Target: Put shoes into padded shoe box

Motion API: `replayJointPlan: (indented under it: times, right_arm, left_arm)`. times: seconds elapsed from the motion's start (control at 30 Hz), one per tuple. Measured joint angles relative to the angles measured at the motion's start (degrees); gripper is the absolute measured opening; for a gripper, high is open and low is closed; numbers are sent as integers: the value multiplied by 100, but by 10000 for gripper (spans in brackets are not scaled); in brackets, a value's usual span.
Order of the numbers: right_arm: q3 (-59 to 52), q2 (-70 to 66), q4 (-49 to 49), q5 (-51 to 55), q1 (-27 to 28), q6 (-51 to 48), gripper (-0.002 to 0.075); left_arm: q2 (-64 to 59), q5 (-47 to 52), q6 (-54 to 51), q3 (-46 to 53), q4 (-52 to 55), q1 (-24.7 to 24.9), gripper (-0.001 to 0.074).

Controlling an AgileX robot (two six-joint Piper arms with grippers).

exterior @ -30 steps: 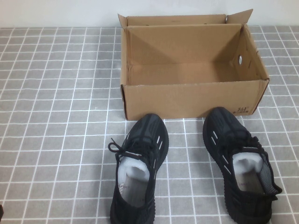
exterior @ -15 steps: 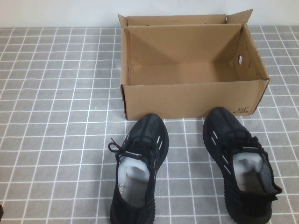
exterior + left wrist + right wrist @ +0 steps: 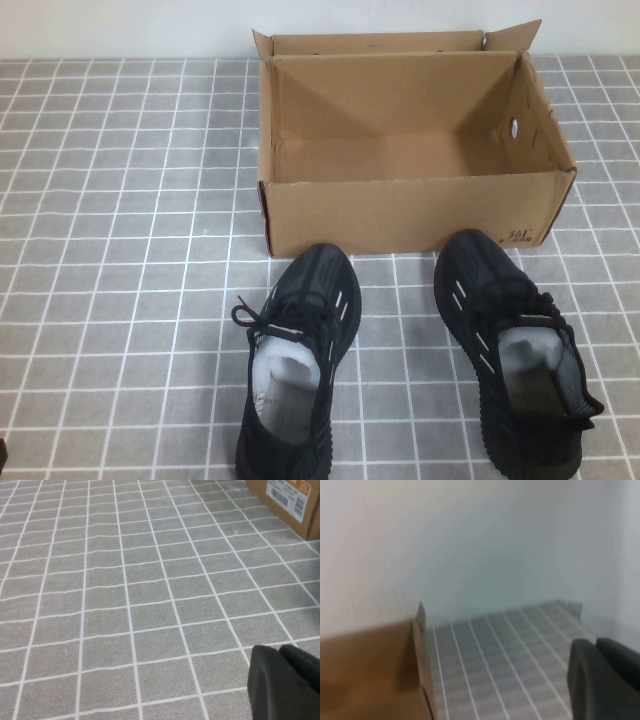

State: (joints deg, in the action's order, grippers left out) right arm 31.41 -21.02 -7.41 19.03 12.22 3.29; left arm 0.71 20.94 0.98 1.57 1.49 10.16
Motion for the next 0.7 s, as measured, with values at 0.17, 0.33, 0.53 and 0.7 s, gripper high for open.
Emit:
replayJointPlan:
  times: [0.17, 0.33, 0.53, 0.7]
  right_arm:
    - [162, -545, -737, 665, -244, -1542, -7]
    - [664, -1540, -1359, 1736, -836, -3614, -7]
    - [1342, -2791, -1374, 2643, -1792, -5179, -6]
    - [1675, -3654, -623, 2656, -2679, -5339, 17]
  left_arm:
    - [0, 0, 0, 0, 0, 0, -4]
    - [0, 0, 0, 0, 4, 0, -4]
    - [0, 0, 0, 0, 4, 0, -4]
    - [0, 0, 0, 0, 4, 0, -4]
